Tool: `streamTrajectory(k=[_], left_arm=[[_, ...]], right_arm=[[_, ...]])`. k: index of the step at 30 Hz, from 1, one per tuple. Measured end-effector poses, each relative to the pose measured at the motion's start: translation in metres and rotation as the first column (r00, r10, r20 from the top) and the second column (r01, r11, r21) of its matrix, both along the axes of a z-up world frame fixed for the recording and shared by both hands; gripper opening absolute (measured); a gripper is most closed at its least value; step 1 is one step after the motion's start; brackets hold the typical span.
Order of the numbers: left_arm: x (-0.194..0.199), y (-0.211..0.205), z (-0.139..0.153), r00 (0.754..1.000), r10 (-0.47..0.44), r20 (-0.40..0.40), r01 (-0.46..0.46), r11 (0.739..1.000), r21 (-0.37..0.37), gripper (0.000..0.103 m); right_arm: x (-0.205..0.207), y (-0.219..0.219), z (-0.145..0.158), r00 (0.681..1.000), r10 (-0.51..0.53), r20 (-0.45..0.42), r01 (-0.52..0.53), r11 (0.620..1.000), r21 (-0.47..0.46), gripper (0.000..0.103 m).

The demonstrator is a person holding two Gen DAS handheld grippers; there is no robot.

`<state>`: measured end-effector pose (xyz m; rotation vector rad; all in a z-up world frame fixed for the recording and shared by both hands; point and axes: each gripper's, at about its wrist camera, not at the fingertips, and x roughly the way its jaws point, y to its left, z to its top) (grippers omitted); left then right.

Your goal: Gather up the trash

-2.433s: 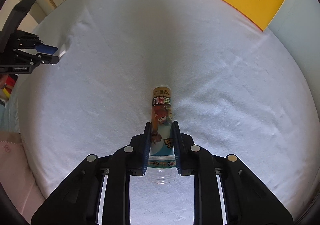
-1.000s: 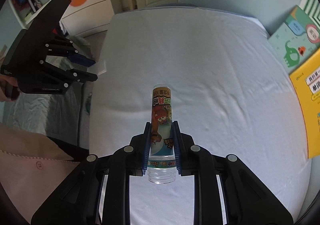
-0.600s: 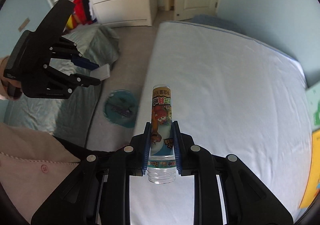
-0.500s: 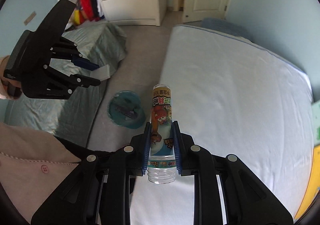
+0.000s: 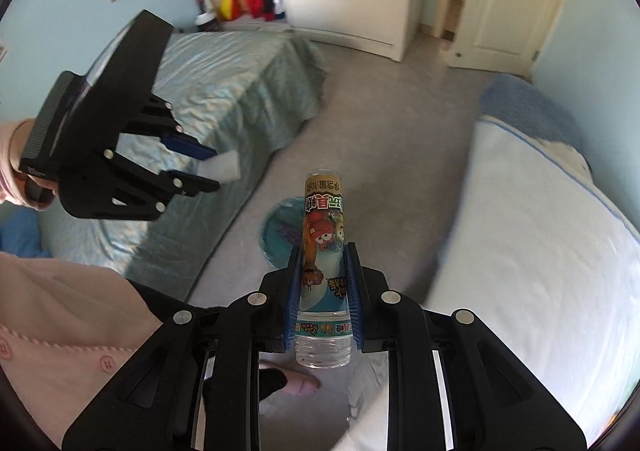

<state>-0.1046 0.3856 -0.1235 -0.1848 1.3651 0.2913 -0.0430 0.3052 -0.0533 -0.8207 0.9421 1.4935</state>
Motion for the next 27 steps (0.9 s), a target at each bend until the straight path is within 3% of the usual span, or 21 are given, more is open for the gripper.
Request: streamTrajectory(k=[8,9,10,11,12,21,27], left_arm=[[-0.026,0.038,-0.007,0.995,0.098,0.011,-0.097,0.995,-0.037,0.029],[-0.028,0.042,-0.009,0.995,0.102,0.008,-0.102,0.994,-0.038,0.035],[-0.029,0.047,-0.012,0.995,0.101,-0.006,-0.101,0.994,-0.043,0.047],[-0.029,0.049,-0.014,0.994,0.108,-0.013,-0.109,0.994,-0.022,0.072],[-0.031,0.052,-0.014,0.993,0.116,-0.012,-0.116,0.993,0.013,0.08],[-0.05,0.07,-0.026,0.99,0.127,-0.068,-0.125,0.991,0.037,0.083],[-0.043,0.067,-0.019,0.993,0.111,-0.044,-0.109,0.993,0.049,0.084]], right_arm=[[-0.031,0.062,-0.003,0.989,0.117,-0.086,-0.116,0.993,0.013,0.022],[-0.034,0.068,-0.005,0.988,0.131,-0.085,-0.131,0.991,0.012,0.025],[-0.037,0.075,-0.006,0.986,0.143,-0.082,-0.143,0.99,0.008,0.045],[-0.038,0.079,-0.005,0.988,0.14,-0.063,-0.14,0.99,0.017,0.059],[-0.038,0.082,-0.004,0.99,0.136,-0.046,-0.134,0.99,0.033,0.08],[-0.023,0.081,-0.003,0.997,0.066,-0.044,-0.065,0.998,0.02,0.079],[-0.02,0.063,-0.001,0.999,-0.018,-0.051,0.019,0.999,0.026,0.08]])
